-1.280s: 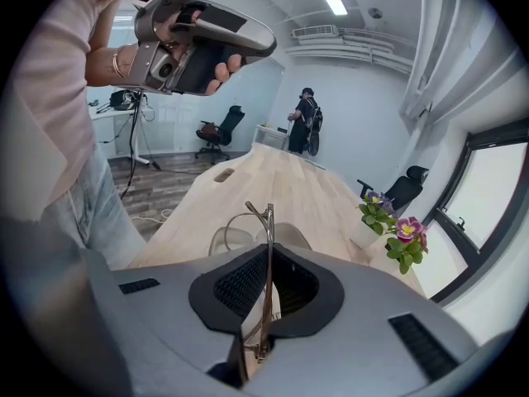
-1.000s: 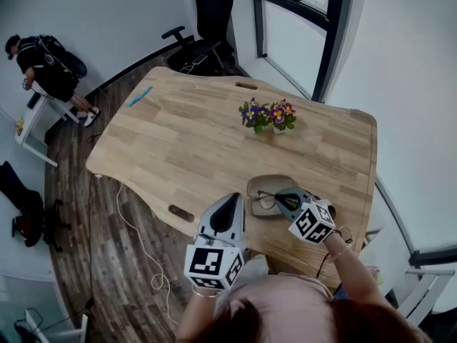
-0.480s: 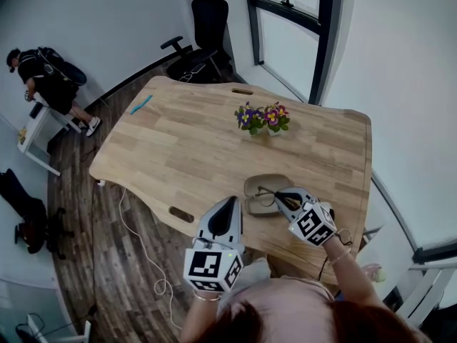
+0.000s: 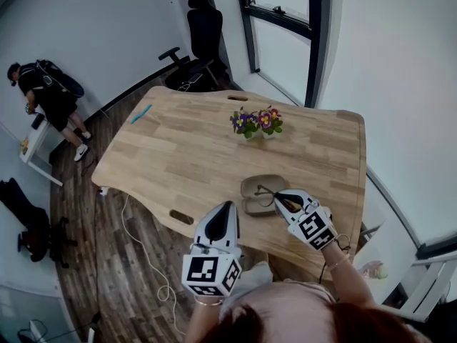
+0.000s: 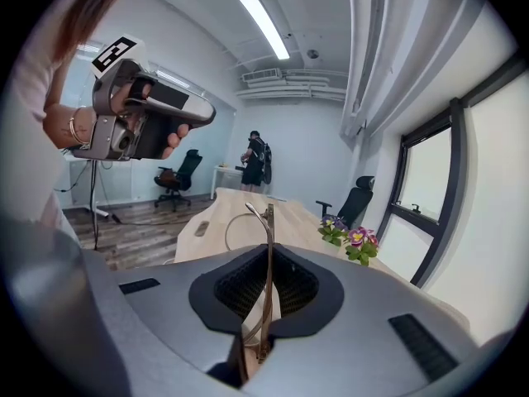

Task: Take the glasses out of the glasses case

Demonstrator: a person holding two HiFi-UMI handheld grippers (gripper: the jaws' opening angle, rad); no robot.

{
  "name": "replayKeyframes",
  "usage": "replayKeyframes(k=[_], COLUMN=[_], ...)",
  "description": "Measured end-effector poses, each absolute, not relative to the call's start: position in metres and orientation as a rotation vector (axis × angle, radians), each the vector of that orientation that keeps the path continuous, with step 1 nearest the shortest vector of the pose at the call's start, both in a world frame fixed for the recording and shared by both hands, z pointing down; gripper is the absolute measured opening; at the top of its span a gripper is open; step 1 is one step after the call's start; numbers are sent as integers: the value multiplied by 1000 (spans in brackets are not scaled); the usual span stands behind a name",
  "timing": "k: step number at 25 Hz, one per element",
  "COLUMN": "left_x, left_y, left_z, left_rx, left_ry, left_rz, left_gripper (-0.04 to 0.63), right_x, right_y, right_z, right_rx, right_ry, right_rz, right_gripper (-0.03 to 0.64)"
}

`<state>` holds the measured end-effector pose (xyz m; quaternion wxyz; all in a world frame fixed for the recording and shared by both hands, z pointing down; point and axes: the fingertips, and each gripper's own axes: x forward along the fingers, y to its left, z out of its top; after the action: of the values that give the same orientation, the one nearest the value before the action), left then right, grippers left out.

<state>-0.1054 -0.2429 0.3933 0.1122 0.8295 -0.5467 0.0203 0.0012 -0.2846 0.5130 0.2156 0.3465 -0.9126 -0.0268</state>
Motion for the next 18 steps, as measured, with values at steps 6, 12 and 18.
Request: replayKeyframes(k=[6, 12, 18], left_x=[-100, -93, -90], left_y=[-227, -213, -198], left_z=[388, 383, 379], left_rx=[2434, 2444, 2440], left_ry=[-1608, -1616, -1637], left_rz=[48, 50, 43], left_gripper=[0, 0, 0], right_x=[12, 21, 30], right_y=[-272, -256, -239], right_z=[494, 477, 460], right_rx=[1042, 1099, 1155], right_ry=[-2569, -2622, -2663], right_rz=[-54, -41, -41], right_gripper=[14, 14, 14])
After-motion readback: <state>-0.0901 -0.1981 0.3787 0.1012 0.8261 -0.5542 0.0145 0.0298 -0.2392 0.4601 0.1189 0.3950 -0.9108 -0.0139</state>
